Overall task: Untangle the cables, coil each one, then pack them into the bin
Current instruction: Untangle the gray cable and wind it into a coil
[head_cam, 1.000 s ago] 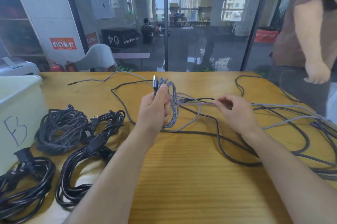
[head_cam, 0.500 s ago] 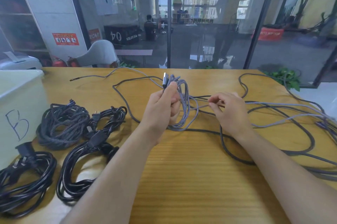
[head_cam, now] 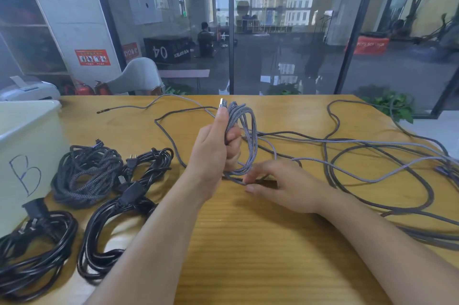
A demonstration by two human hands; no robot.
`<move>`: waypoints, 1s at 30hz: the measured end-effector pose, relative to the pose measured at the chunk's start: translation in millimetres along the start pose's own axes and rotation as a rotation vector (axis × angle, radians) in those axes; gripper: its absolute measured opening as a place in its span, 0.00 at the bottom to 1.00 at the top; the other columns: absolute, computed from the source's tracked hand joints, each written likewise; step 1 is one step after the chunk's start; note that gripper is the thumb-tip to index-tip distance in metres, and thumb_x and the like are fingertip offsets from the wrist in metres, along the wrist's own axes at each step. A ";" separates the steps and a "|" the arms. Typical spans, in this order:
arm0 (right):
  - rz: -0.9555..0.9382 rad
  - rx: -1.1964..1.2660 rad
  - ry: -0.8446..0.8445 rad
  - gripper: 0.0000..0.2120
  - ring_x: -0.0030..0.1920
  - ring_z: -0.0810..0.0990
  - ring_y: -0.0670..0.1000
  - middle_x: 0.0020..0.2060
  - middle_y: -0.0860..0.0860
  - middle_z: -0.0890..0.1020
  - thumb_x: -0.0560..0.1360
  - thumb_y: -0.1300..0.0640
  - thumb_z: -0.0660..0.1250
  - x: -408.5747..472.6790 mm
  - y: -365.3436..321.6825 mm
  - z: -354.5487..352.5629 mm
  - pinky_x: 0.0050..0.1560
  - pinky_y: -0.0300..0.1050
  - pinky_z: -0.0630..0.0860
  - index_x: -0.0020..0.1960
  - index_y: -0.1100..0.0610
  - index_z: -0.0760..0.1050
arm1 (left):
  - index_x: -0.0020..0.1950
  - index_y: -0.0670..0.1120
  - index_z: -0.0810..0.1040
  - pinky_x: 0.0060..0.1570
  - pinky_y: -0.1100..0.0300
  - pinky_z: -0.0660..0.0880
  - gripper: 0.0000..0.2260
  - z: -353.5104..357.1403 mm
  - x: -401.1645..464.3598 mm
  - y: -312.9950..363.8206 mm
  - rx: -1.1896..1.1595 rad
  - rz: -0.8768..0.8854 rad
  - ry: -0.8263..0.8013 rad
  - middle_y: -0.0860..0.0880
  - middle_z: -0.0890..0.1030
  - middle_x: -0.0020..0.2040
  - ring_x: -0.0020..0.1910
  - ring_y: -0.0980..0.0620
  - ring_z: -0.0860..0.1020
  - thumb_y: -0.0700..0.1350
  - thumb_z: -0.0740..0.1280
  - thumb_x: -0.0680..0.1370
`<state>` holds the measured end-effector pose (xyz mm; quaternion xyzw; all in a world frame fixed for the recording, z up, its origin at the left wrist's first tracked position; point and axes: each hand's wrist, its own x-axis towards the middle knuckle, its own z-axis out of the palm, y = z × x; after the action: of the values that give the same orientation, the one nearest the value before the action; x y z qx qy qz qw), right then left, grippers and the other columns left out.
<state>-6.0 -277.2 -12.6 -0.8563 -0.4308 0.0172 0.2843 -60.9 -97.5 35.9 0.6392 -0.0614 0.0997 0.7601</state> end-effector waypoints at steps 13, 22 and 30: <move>0.313 -0.347 0.178 0.12 0.43 0.77 0.41 0.38 0.39 0.82 0.80 0.37 0.64 -9.7 59.4 -50.7 0.68 0.52 0.64 0.43 0.41 0.79 | 0.33 0.50 0.63 0.23 0.63 0.52 0.25 -20.4 2.7 19.1 0.038 0.072 0.098 0.53 0.57 0.27 0.25 0.53 0.53 0.59 0.51 0.87; 0.355 -0.227 0.786 0.21 0.27 0.69 0.51 0.23 0.48 0.71 0.78 0.44 0.72 4.4 17.2 -35.7 0.33 0.44 0.65 0.33 0.54 0.72 | 0.36 0.49 0.63 0.28 0.58 0.53 0.24 7.7 -3.3 3.8 0.329 0.037 -0.103 0.50 0.59 0.28 0.27 0.52 0.55 0.60 0.50 0.87; 0.382 1.017 0.518 0.14 0.35 0.71 0.48 0.37 0.52 0.73 0.82 0.65 0.60 2.3 -23.1 -36.2 0.35 0.42 0.77 0.56 0.64 0.84 | 0.37 0.38 0.63 0.28 0.59 0.55 0.26 22.0 -2.4 -11.4 0.430 0.065 -0.117 0.52 0.59 0.28 0.27 0.53 0.56 0.55 0.52 0.88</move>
<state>-11.4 -281.9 29.8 -0.6513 -0.1238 0.0626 0.7460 -59.8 -121.2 28.3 0.7889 -0.1030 0.0977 0.5979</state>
